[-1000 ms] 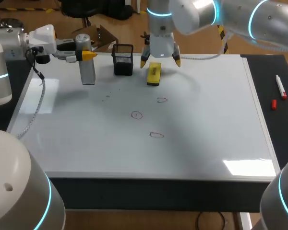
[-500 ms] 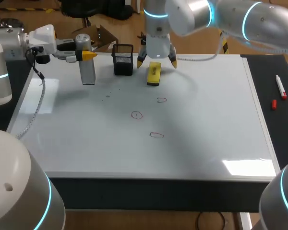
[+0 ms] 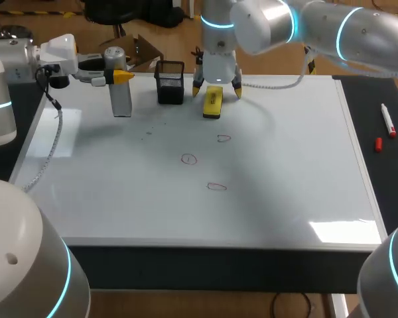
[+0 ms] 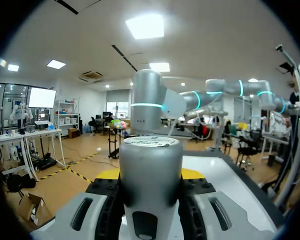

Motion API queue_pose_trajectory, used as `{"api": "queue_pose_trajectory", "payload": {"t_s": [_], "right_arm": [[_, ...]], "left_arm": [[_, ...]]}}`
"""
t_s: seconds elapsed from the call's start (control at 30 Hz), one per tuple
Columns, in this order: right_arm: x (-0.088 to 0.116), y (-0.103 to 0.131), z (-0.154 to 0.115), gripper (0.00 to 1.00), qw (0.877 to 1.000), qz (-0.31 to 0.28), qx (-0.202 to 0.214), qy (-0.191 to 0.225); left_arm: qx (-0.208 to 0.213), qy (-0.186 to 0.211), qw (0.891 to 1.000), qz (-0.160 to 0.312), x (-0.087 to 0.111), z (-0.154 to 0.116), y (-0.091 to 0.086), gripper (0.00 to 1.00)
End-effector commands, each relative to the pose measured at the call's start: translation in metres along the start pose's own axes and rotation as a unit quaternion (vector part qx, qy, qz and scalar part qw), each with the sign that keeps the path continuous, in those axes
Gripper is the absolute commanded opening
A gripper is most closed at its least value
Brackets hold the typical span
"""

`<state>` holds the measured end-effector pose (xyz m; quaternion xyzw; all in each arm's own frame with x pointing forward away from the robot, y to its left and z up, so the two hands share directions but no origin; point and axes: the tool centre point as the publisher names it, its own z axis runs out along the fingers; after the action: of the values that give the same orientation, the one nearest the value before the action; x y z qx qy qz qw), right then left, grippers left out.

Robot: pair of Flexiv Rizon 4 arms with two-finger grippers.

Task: Pick up the inspection probe, press it on each red-marked spot on the whiteboard one by one, put down the probe, pick up the eraser, and wipe off all the red marks.

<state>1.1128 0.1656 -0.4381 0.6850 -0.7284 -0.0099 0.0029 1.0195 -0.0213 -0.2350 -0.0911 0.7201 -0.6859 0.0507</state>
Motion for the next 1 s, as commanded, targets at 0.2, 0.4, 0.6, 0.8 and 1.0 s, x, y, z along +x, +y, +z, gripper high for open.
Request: {"api": "queue_pose_trajectory", "payload": {"t_s": [0.2,0.4,0.6,0.8,1.0], "right_arm": [[-0.002,0.002,0.002,0.58,0.999,0.027,-0.017,0.017],[-0.005,0.006,0.003,0.65,0.998,0.047,-0.025,0.022],[-0.006,0.010,0.005,0.76,0.997,0.065,-0.032,0.014],[-0.005,0.012,0.008,0.34,0.996,0.077,-0.035,0.011],[-0.002,0.014,0.007,0.00,0.995,0.087,-0.036,0.014]], "left_arm": [[-0.001,-0.002,1.000,0.000,0.001,0.000,-0.002,0.00],[-0.001,-0.002,1.000,0.000,0.001,0.000,-0.002,0.00],[-0.001,-0.002,1.000,0.000,0.001,0.000,-0.002,0.00],[-0.001,-0.002,1.000,0.000,0.001,0.000,-0.002,0.00],[-0.001,-0.002,1.000,0.000,0.001,0.000,-0.002,0.00]]}}
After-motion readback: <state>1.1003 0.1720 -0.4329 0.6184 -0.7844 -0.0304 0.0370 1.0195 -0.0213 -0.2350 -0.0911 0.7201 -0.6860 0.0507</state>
